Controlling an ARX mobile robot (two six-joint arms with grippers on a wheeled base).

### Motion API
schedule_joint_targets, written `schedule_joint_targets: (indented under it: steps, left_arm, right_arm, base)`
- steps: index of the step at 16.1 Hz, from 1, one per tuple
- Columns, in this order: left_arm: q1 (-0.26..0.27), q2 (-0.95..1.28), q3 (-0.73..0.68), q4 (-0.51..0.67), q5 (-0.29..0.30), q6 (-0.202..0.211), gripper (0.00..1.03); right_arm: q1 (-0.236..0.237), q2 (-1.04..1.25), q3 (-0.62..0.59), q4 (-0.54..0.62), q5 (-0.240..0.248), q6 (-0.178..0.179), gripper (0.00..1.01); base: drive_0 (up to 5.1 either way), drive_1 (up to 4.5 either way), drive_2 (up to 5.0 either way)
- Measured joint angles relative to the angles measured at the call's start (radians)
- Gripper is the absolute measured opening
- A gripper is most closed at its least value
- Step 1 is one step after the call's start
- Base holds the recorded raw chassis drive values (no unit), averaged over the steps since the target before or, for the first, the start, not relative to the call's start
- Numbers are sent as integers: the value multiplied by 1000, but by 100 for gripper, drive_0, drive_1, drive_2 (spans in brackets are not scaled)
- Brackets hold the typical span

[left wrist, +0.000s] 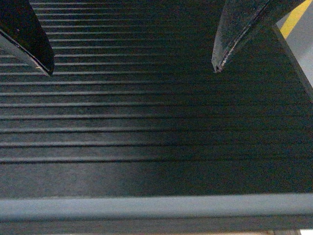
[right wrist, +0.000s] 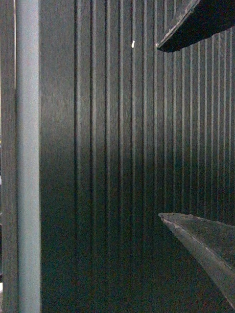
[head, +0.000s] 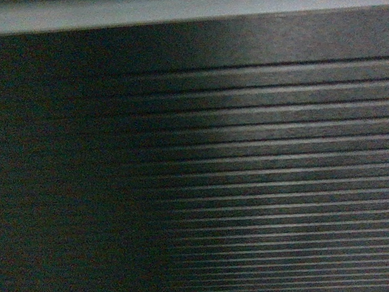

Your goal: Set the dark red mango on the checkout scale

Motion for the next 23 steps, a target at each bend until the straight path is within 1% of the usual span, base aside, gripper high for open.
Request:
schedule_joint_targets:
  steps: [23]
  left_arm:
    - [0, 0, 0, -3, 0, 0, 98]
  right_arm:
    - [0, 0, 0, -2, 0, 0, 98]
  base:
    - [0, 0, 0]
